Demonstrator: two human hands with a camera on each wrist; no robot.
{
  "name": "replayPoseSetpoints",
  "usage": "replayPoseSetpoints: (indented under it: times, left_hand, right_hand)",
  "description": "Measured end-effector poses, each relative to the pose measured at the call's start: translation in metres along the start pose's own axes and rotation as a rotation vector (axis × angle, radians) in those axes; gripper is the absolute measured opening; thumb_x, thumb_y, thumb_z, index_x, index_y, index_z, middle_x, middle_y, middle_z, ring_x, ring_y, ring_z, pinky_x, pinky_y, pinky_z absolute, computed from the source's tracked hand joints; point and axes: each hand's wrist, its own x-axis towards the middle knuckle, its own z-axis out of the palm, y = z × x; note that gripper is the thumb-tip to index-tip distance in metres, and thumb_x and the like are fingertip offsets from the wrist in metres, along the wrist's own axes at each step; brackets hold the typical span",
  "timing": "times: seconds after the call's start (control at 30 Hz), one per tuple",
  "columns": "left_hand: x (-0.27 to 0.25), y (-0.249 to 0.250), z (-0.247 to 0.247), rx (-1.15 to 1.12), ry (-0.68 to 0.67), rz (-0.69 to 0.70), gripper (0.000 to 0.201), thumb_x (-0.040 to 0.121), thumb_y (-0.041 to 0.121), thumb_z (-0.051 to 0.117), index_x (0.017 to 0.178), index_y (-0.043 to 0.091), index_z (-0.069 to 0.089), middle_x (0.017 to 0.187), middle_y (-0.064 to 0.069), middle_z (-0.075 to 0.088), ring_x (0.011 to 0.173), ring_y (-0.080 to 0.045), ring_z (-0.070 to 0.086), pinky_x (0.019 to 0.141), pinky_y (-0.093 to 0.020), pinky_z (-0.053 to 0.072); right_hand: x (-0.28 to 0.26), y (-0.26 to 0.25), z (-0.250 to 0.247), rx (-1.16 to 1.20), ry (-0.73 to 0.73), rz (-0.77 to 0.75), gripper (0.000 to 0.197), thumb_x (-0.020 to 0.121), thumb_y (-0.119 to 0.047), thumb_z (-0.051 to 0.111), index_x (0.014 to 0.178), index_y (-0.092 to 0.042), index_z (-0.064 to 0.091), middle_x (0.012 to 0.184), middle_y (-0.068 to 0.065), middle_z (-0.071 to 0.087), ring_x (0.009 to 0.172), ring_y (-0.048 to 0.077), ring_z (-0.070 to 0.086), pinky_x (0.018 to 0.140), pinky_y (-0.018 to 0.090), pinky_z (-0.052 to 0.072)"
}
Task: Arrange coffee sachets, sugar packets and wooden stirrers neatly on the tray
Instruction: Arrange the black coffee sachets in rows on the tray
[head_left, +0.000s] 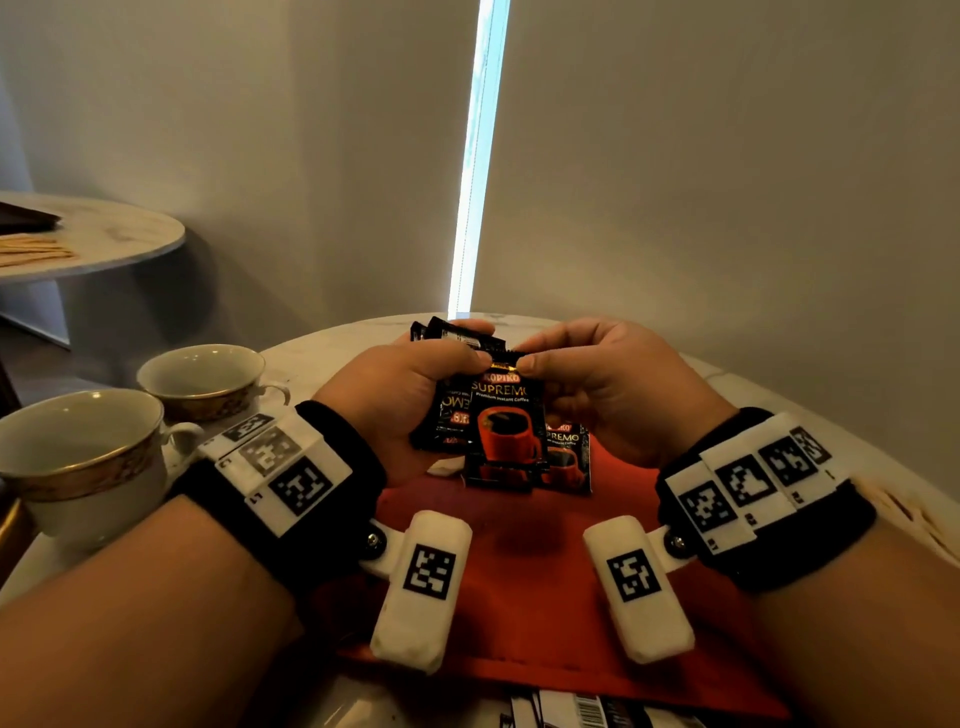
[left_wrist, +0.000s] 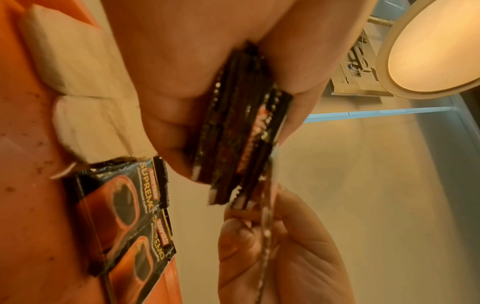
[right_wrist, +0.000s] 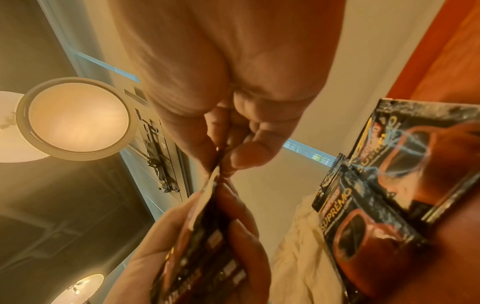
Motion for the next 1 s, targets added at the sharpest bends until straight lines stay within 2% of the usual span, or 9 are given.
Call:
replayPoseSetpoints:
  times: [0.1,0.17,0.27,0.33,0.43,0.57,0.7,0.87,1.0]
  left_hand:
    - [-0.002,0.000,0.002,0.013,0.007,0.013,0.028,0.093,-0.002,0.052,0.115,0.013,0.061,0.110,-0.029,0.068,0.085,-0.042,0.071,0.072,-0.053,0.060]
    - [-0.002,0.000,0.002,0.021,0.015,-0.004,0.022,0.094,0.004,0.055,0.113,0.013,0.061,0.107,-0.026,0.070,0.083,-0.041,0.071,0.067,-0.051,0.061]
    - [0.000,0.001,0.000,0.038,0.094,-0.009,0.007,0.097,0.014,0.055,0.102,0.016,0.060,0.094,-0.014,0.070,0.066,-0.029,0.070,0.050,-0.039,0.056]
    - [0.002,0.002,-0.002,0.073,0.164,-0.017,0.008,0.097,0.019,0.055,0.092,0.017,0.062,0.085,-0.007,0.068,0.062,-0.022,0.066,0.055,-0.033,0.052]
    - [0.001,0.002,-0.001,0.098,0.201,-0.063,0.018,0.096,0.024,0.055,0.082,0.017,0.063,0.077,-0.005,0.066,0.061,-0.021,0.062,0.062,-0.031,0.047]
    - [0.001,0.003,-0.001,0.107,0.232,-0.090,0.017,0.097,0.024,0.054,0.084,0.016,0.062,0.077,-0.005,0.065,0.065,-0.020,0.060,0.065,-0.032,0.046]
    - [0.002,0.004,-0.002,0.101,0.217,-0.121,0.017,0.096,0.027,0.055,0.090,0.014,0.062,0.075,-0.004,0.065,0.064,-0.019,0.060,0.062,-0.030,0.049]
    - [0.002,0.004,-0.002,0.112,0.221,-0.131,0.016,0.096,0.027,0.054,0.091,0.014,0.062,0.076,-0.004,0.064,0.062,-0.019,0.062,0.064,-0.031,0.048]
    - [0.002,0.003,-0.002,0.116,0.208,-0.166,0.024,0.094,0.032,0.055,0.106,0.012,0.061,0.076,-0.005,0.063,0.053,-0.020,0.065,0.053,-0.027,0.052]
  right_hand:
    - [0.001,-0.001,-0.002,-0.007,-0.012,0.013,0.013,0.086,0.006,0.065,0.084,-0.005,0.069,0.073,0.009,0.071,0.062,0.019,0.063,0.054,0.028,0.049]
    - [0.002,-0.004,-0.006,-0.011,0.001,0.023,0.013,0.086,0.005,0.065,0.084,-0.006,0.069,0.072,0.008,0.071,0.060,0.018,0.063,0.052,0.027,0.047]
    - [0.008,-0.007,-0.023,-0.006,0.091,0.043,0.012,0.088,0.003,0.065,0.086,-0.008,0.069,0.068,0.004,0.070,0.053,0.013,0.057,0.042,0.022,0.040]
    - [0.012,-0.004,-0.037,-0.001,0.171,0.073,0.012,0.089,0.004,0.064,0.087,-0.008,0.068,0.065,0.002,0.067,0.049,0.011,0.051,0.039,0.020,0.035]
    - [0.017,0.012,-0.050,-0.020,0.228,0.151,0.014,0.091,0.006,0.060,0.086,-0.007,0.064,0.063,0.004,0.060,0.045,0.009,0.046,0.037,0.020,0.034]
    - [0.019,0.031,-0.057,-0.097,0.196,0.295,0.011,0.090,0.005,0.060,0.088,-0.005,0.064,0.062,0.006,0.057,0.042,0.010,0.049,0.038,0.021,0.037]
    - [0.018,0.035,-0.059,-0.195,0.144,0.374,0.007,0.088,0.001,0.065,0.089,-0.005,0.067,0.068,0.007,0.064,0.052,0.014,0.056,0.043,0.024,0.043]
    - [0.018,0.038,-0.058,-0.301,0.141,0.383,0.006,0.086,-0.001,0.070,0.092,-0.004,0.069,0.079,0.012,0.067,0.056,0.016,0.060,0.048,0.028,0.046]
    - [0.019,0.041,-0.055,-0.363,0.158,0.355,0.006,0.086,0.000,0.071,0.089,-0.005,0.072,0.091,0.019,0.071,0.057,0.016,0.057,0.048,0.027,0.042]
